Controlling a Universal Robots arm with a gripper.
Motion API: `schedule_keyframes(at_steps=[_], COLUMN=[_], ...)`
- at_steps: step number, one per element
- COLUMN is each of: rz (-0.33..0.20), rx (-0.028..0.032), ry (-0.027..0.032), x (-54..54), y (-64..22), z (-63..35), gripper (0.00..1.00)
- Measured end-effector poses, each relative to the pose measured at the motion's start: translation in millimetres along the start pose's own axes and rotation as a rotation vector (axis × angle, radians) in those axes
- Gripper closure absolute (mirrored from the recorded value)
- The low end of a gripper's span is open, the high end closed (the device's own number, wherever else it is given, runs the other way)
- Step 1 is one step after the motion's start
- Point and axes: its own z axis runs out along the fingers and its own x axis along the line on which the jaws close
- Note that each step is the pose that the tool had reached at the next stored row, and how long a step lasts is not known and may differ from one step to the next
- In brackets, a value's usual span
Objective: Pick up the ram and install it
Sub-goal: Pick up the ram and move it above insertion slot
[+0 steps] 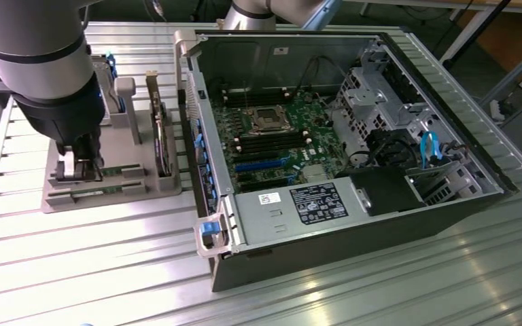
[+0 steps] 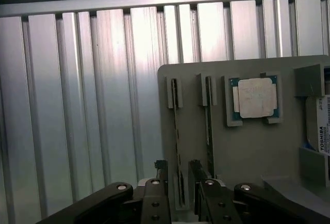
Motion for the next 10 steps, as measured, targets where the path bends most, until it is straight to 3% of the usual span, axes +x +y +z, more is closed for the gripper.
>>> schedule_keyframes(at_steps=[10], rz=[0.000], rx=[0.0000], ry=[0.0000], x=[-0.8], y=[0.6], z=[18.0], gripper=[0.71])
